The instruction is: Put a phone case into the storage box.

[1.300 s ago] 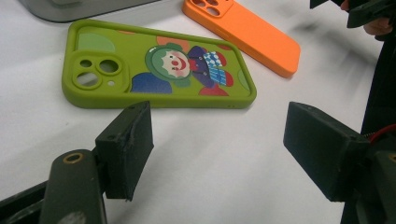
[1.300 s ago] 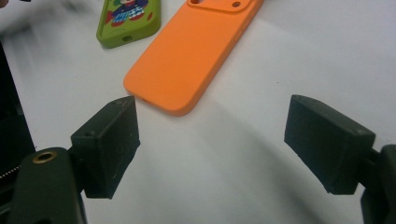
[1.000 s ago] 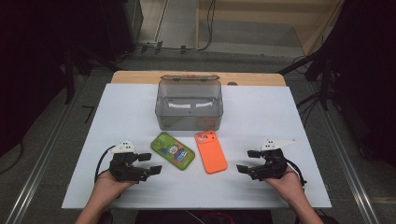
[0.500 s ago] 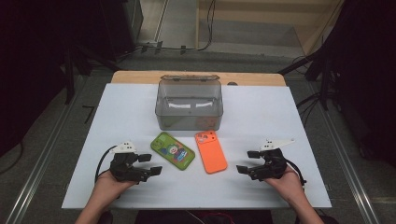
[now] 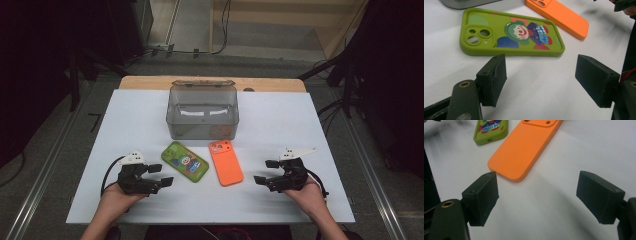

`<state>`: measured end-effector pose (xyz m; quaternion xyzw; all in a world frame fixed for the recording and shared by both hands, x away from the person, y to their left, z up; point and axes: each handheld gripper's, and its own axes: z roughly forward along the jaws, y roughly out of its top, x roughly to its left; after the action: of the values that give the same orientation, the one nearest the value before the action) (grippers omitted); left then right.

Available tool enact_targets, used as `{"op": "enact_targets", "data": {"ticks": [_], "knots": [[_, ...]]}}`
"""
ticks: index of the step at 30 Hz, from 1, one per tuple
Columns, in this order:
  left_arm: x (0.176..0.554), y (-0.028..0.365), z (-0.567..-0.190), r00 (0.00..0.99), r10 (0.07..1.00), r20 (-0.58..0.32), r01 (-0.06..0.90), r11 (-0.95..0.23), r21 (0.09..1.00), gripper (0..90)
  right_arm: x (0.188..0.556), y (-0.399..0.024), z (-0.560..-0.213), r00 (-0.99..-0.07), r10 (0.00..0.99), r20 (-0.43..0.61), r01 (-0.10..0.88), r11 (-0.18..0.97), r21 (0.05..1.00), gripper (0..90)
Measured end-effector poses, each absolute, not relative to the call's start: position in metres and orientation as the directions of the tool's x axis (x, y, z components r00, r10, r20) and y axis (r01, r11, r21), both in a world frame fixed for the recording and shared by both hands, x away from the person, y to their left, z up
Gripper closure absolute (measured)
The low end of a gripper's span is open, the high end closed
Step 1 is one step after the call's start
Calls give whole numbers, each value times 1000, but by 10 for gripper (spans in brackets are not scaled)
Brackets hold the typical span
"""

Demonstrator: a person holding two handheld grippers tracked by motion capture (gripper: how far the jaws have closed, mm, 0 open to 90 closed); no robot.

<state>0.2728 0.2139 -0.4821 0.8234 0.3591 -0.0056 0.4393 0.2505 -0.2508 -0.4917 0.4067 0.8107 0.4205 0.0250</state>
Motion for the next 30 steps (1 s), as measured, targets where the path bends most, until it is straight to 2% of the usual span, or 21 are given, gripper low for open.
{"op": "enact_targets", "data": {"ticks": [10,15,17,18,19,20,21,30], "knots": [[274,215,-478,743,588,-319,597,-368,713,252,256,-240,-482,-698,654,294,612,331,718,156],[274,214,-477,742,587,-324,600,-364,712,205,260,-233,-477,-714,637,291,602,346,720,155],[274,214,-476,743,589,-318,598,-371,710,193,261,-230,-474,-719,632,290,597,347,723,120],[274,213,-476,750,581,-316,593,-379,710,193,262,-229,-473,-722,626,294,594,344,727,48],[274,213,-476,750,581,-316,593,-379,710,192,262,-229,-473,-722,626,294,594,344,727,48],[274,212,-475,753,575,-320,592,-378,712,161,264,-225,-472,-720,624,303,597,336,728,0],[274,212,-475,753,575,-320,592,-378,712,134,264,-225,-472,-720,624,303,597,336,728,0],[274,213,-474,756,576,-312,585,-380,716,136,271,-209,-465,-720,630,291,593,342,729,0]]}}
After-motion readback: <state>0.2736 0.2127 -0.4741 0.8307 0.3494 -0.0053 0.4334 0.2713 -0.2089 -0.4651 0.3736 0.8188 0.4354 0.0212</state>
